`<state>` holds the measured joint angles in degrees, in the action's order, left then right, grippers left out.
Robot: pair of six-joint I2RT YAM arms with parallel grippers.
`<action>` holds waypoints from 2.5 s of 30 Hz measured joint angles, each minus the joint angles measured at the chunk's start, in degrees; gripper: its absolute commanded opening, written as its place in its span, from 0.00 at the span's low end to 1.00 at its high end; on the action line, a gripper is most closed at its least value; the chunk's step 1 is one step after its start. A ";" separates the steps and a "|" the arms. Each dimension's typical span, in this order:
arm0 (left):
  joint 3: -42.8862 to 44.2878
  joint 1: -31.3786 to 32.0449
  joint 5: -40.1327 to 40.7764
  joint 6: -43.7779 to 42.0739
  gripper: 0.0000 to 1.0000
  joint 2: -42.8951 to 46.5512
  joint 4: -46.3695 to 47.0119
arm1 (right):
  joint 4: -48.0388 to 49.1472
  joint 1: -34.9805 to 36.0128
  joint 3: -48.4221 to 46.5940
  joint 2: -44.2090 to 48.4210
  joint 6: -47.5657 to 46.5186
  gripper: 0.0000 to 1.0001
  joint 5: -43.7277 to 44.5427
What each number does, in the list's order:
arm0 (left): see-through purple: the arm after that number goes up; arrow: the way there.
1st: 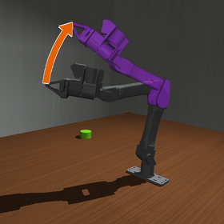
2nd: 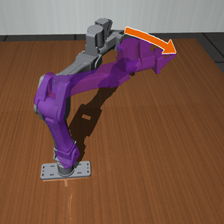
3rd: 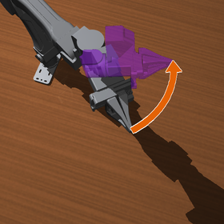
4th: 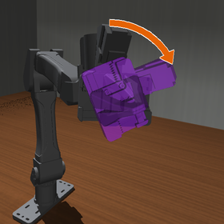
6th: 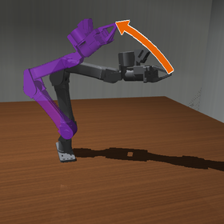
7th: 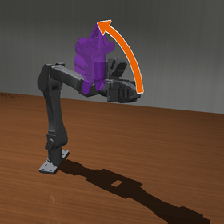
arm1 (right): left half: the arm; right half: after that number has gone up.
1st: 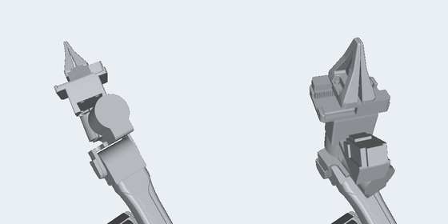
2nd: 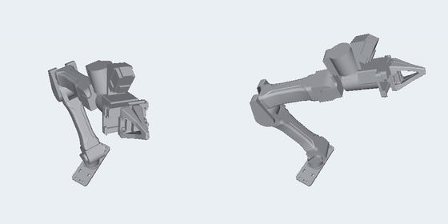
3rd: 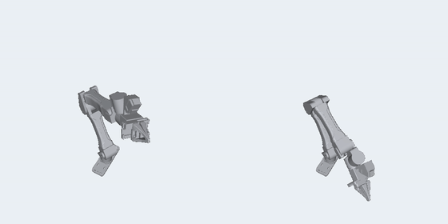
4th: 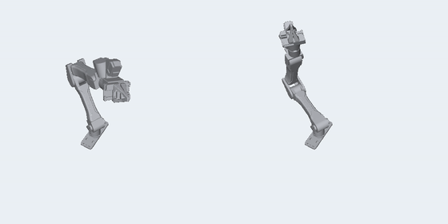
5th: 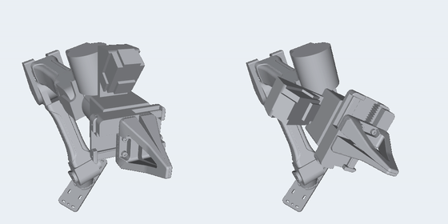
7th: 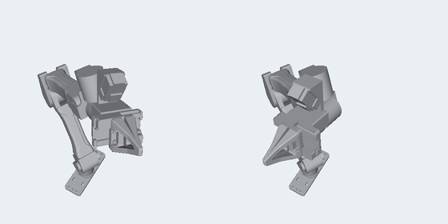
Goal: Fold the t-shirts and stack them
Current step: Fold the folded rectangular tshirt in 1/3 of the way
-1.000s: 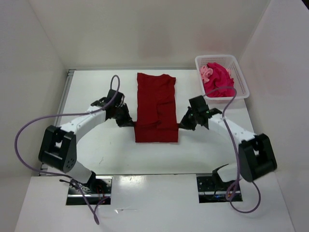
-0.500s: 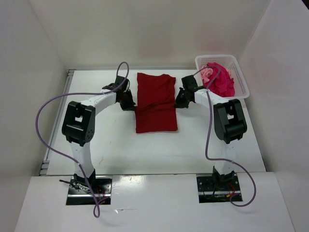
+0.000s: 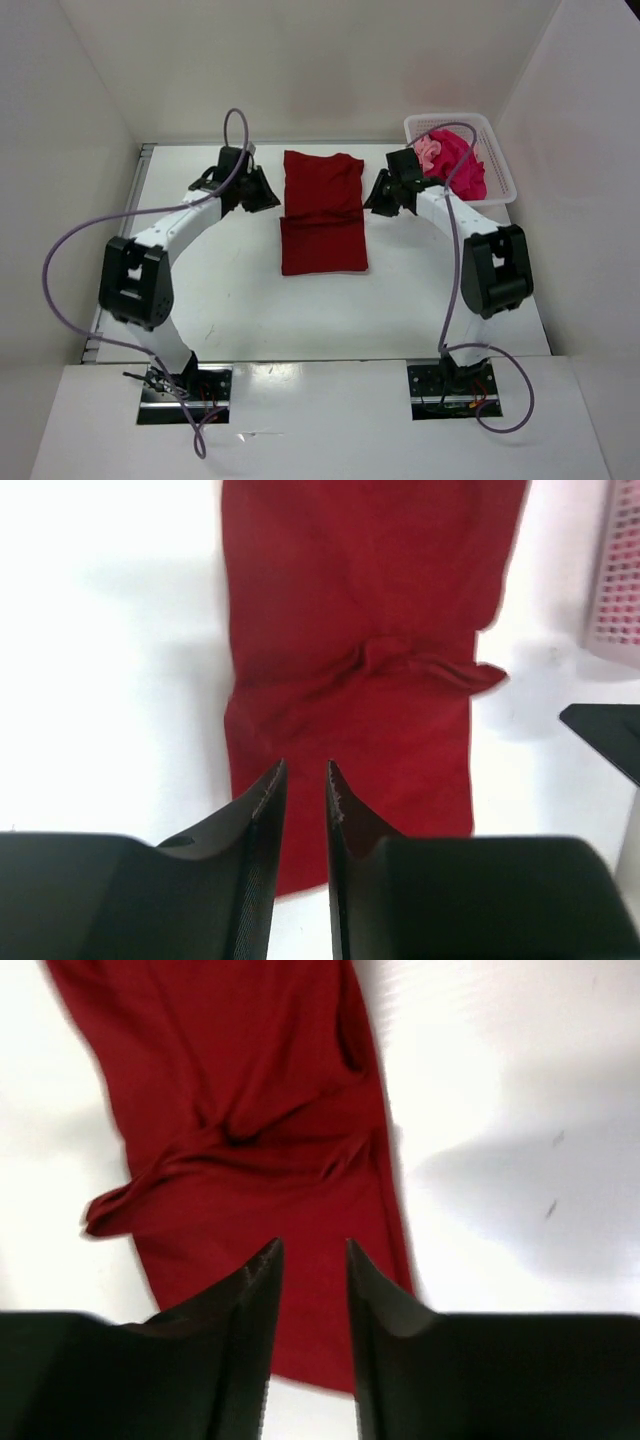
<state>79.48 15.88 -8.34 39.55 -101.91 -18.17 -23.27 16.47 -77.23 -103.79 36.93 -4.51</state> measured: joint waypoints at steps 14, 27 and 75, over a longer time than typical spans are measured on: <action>-14.25 14.21 -0.94 6.21 0.26 -3.39 7.15 | 2.89 6.99 13.18 0.66 2.82 0.00 -1.55; -38.10 11.21 -2.95 11.21 0.23 12.02 14.19 | 10.14 15.78 29.20 9.40 10.16 0.00 -0.52; -45.42 7.39 -0.68 13.16 0.38 28.22 0.81 | 4.90 15.89 22.05 16.02 7.43 0.26 -5.46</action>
<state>34.06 23.27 -9.02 52.71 -73.69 -17.37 -18.37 32.36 -55.18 -87.77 44.36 -9.98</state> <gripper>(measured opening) 0.382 0.254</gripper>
